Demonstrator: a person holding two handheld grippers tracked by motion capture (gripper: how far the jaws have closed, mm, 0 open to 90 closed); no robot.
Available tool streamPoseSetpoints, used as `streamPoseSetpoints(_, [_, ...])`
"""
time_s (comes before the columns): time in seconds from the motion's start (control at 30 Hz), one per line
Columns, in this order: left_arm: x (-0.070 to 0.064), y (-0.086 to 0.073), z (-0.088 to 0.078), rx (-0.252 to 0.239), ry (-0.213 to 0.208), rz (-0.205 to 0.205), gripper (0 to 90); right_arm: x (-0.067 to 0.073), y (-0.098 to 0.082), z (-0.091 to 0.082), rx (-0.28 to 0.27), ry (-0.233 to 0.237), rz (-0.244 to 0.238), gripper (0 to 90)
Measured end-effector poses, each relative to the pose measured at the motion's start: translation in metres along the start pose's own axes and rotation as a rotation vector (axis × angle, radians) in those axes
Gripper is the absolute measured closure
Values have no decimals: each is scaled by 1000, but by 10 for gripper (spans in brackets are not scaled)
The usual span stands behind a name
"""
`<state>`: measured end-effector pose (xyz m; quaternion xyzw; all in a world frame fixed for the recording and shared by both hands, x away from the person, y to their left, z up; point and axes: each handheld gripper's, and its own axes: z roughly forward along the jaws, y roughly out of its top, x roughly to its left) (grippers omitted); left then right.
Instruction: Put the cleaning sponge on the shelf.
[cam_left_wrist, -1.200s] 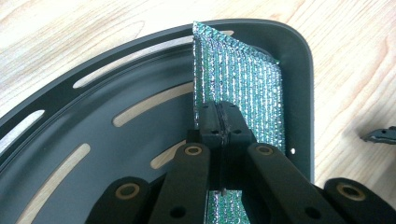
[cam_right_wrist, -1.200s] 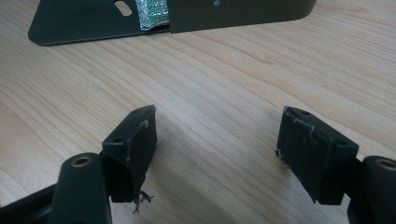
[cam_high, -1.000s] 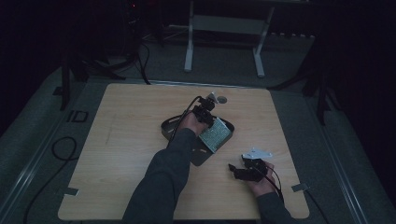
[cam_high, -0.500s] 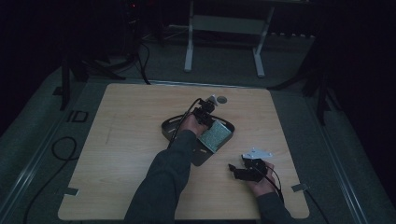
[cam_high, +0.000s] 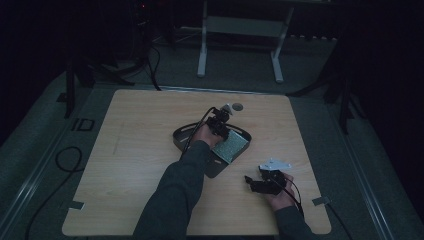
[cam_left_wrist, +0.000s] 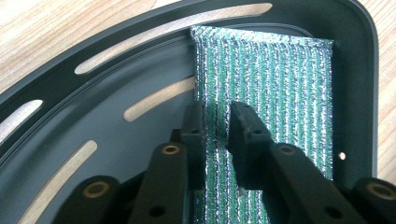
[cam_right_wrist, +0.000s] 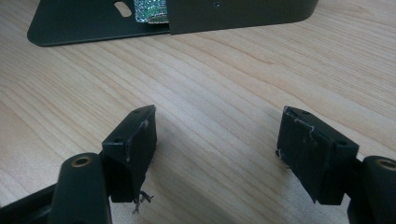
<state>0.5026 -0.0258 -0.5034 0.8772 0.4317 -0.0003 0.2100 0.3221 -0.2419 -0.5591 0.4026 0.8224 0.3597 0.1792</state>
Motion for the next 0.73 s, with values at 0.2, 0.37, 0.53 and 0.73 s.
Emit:
streamPoseSetpoints(0.2, [3,-3,-14,-25,-10,-9,657,0,0,0,0,0,0,277])
streamPoseSetpoints(0.37, [8,-9,-29,-51,-11,-18,623,0,0,0,0,0,-2,277])
streamPoseSetpoints(0.53, [11,-16,-39,-61,-10,-20,602,0,0,0,0,0,0,277])
streamPoseSetpoints(0.73, [9,-33,-63,-88,5,14,584,0,0,0,0,1,-1,277])
